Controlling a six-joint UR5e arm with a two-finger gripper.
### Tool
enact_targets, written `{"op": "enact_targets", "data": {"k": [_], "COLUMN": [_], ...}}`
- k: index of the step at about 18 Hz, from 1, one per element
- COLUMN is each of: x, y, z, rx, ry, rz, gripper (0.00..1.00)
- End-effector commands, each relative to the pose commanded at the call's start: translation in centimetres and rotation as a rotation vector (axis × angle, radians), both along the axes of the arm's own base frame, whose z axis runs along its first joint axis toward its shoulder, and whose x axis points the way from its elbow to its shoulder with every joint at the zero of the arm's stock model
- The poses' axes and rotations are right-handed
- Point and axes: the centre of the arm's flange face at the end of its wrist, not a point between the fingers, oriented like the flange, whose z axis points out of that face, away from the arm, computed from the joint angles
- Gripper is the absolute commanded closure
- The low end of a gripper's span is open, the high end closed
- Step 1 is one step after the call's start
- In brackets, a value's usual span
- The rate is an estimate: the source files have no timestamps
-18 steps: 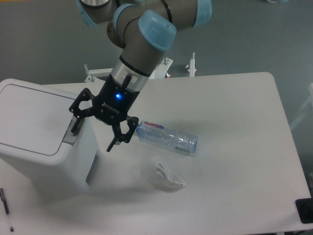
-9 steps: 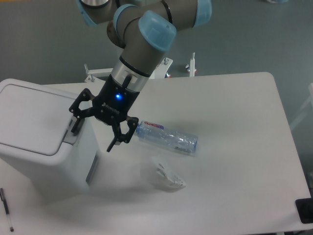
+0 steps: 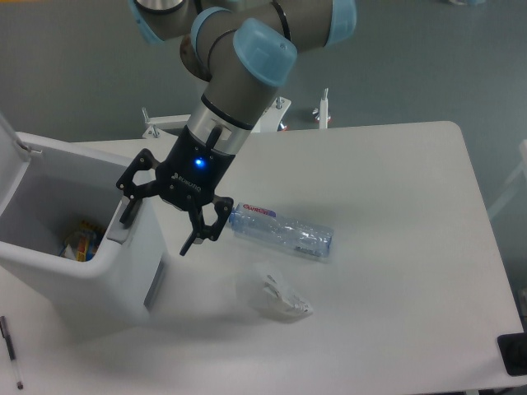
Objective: Open the trash can
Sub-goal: 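Press the grey lid button with the gripper until the lid pops open, then lift the gripper away from the opened trash can toward the bottle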
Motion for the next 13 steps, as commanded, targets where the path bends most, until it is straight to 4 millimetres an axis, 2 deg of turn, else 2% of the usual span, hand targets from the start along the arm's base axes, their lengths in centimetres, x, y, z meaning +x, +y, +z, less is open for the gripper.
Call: {"op": "enact_targets", "data": {"k": [8,13], "x": [-0.6,-4.3], "y": [0.2,-1.2], "z": [1.8,3.9], "rx": [0.039,0.071], "ry": [0.048,0.087], "rz": [-0.011,0.048], "gripper": [0.0,0.0]}}
